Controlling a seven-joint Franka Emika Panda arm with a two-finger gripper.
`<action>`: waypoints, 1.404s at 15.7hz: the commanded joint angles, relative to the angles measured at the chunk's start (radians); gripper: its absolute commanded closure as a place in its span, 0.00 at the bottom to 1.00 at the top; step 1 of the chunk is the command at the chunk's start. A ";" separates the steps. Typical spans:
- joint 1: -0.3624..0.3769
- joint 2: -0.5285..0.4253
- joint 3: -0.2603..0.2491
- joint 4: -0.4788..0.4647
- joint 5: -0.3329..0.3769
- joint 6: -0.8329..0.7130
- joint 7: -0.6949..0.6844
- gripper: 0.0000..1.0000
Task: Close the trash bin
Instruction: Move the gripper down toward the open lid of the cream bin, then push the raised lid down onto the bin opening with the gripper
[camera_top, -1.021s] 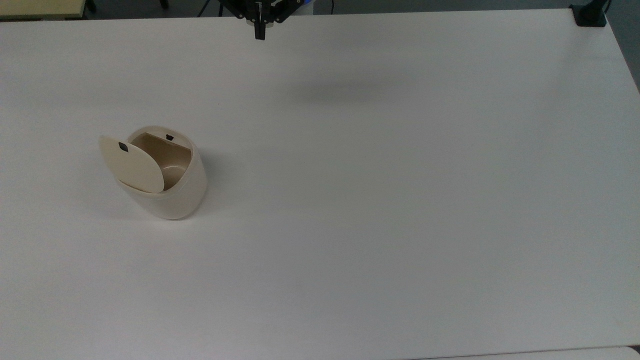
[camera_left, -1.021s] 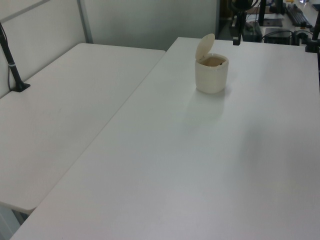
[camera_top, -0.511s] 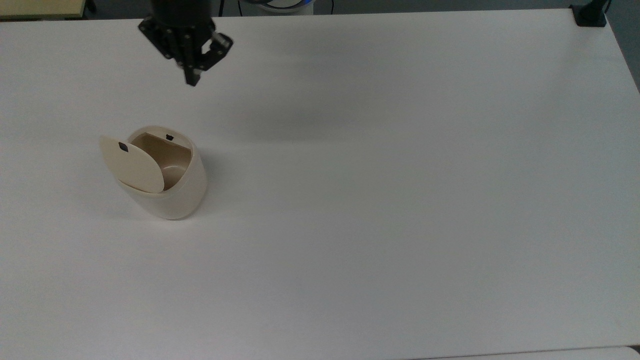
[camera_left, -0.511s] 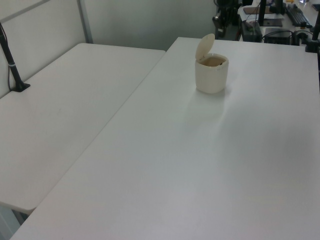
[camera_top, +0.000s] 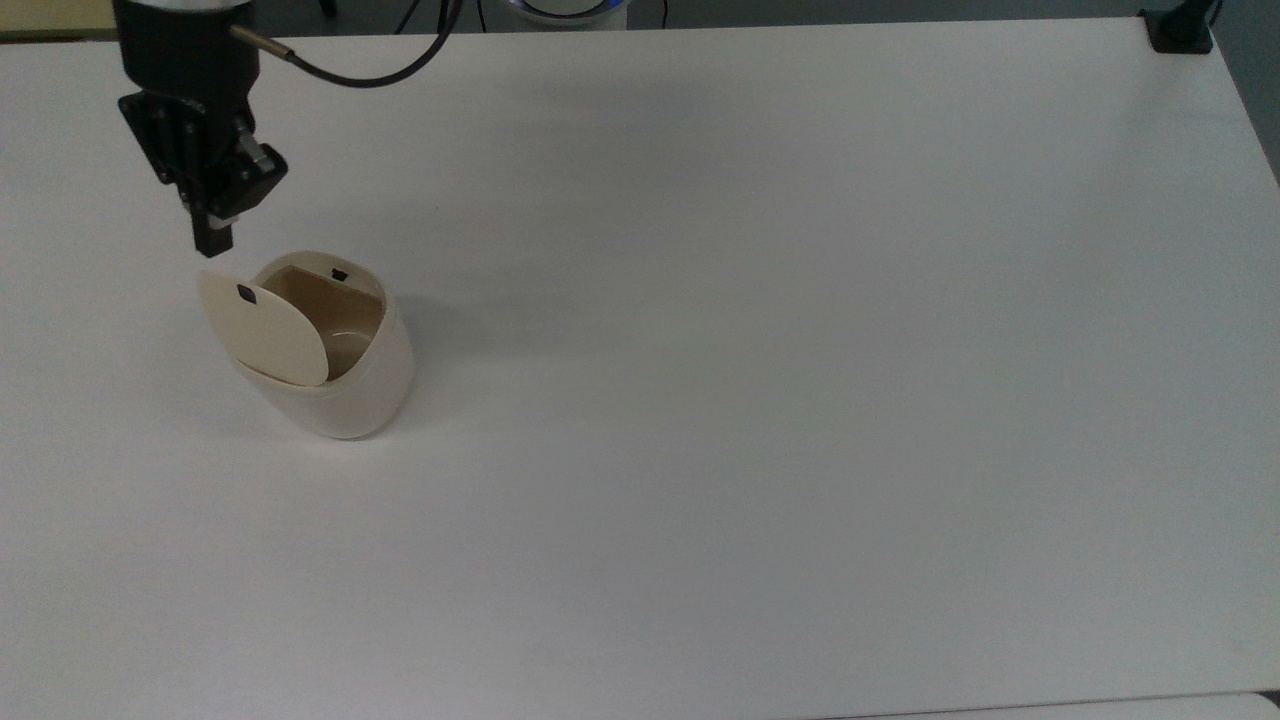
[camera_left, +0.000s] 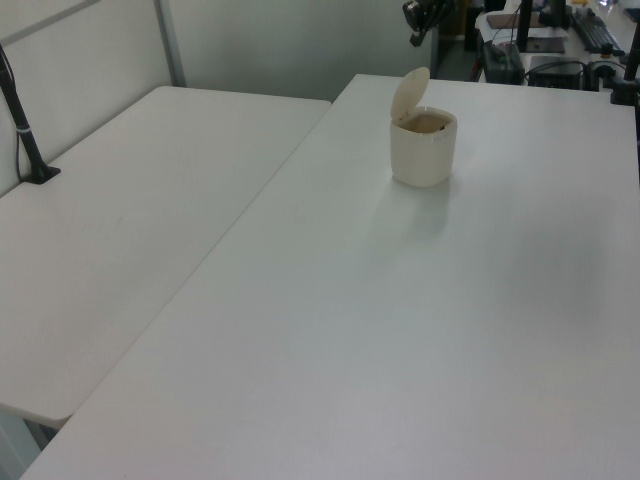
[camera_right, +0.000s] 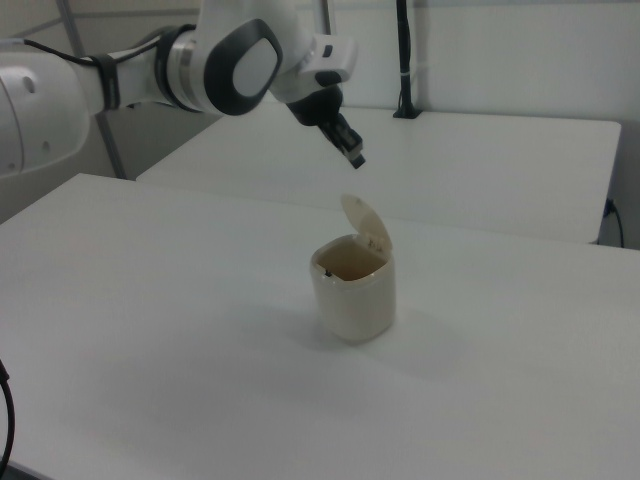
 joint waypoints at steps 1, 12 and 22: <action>-0.035 0.053 0.002 0.017 -0.016 0.102 0.077 0.98; -0.032 0.088 0.013 0.007 -0.013 -0.037 0.020 0.98; -0.026 0.091 0.028 -0.003 -0.013 -0.228 -0.126 0.98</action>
